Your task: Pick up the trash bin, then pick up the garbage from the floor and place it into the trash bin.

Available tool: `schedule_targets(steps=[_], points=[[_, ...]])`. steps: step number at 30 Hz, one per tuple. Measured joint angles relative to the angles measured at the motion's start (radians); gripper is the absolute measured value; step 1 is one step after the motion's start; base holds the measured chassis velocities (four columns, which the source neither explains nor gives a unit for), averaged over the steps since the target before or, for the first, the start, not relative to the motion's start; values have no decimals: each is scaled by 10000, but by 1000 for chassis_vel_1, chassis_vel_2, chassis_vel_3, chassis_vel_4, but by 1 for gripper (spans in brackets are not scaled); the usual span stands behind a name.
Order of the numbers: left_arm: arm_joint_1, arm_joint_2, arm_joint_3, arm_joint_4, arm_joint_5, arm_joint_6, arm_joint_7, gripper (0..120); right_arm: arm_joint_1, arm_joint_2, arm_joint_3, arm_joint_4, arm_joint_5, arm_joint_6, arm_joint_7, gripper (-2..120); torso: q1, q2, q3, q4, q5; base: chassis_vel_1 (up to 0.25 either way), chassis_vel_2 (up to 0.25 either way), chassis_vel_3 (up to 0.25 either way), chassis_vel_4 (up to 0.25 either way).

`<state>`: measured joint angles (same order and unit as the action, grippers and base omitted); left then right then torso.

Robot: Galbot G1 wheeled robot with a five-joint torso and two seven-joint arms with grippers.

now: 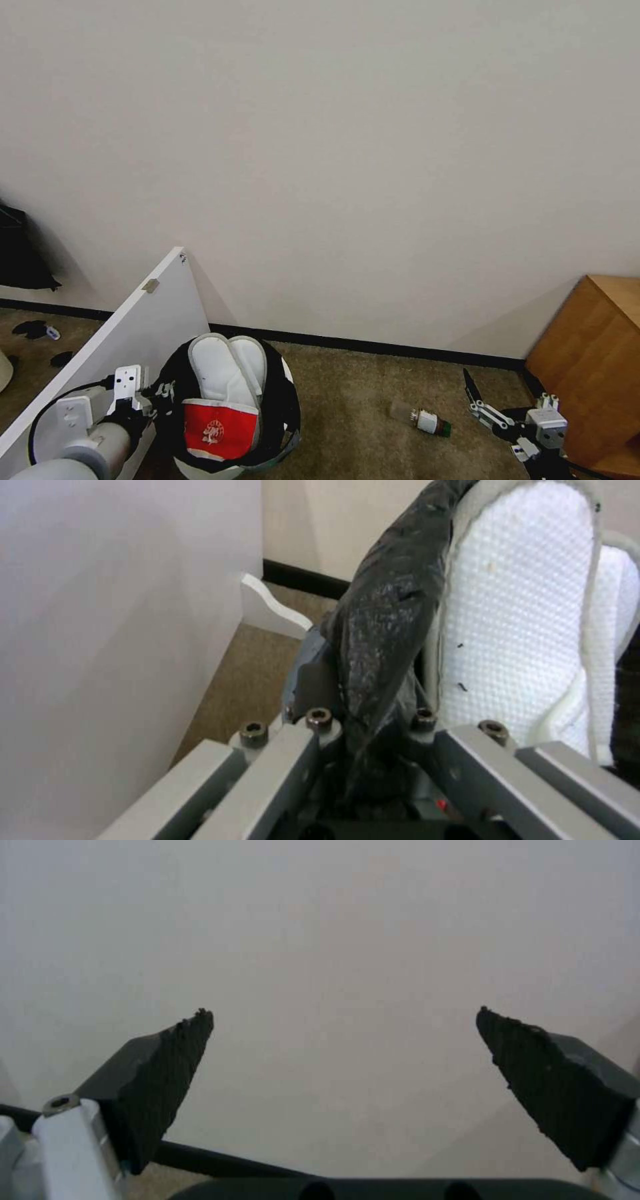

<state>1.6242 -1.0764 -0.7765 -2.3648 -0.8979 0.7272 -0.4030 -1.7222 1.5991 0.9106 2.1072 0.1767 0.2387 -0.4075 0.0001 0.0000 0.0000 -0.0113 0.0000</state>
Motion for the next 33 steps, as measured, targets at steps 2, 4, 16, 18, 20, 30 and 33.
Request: schedule_targets(steps=[2,4,16,18,20,30,33], points=[[-2,0,4,0,0,0,0,4,-5,-40,-14,-3,-24,0,20,100,0,0,0,0,0,0,0,0,0],[-3,0,10,-5,0,4,-2,4,3,-172,0,-69,-100,2,77,100,0,0,0,0,0,0,0,0,0],[12,88,-16,-33,-100,20,-7,4,7,-1447,453,-108,-65,-1116,-192,100,0,0,0,1,0,0,0,0,0],[5,135,-25,-31,-146,23,-8,4,19,-1933,649,-278,25,-1255,-275,100,0,1,0,2,3,0,0,0,0],[-12,182,-45,-15,-183,23,-8,4,-9,-2880,900,-544,283,-1586,-256,100,0,0,0,-3,2,0,0,0,0],[-11,167,-55,-54,-139,40,-16,4,-155,-6167,715,-1571,-96,-1935,889,100,0,0,0,5,1,0,0,0,0],[39,162,-57,-80,-47,41,-20,4,-152,-7073,579,-2065,-204,-1707,1191,100,0,0,0,-1,1,0,0,0,0]])
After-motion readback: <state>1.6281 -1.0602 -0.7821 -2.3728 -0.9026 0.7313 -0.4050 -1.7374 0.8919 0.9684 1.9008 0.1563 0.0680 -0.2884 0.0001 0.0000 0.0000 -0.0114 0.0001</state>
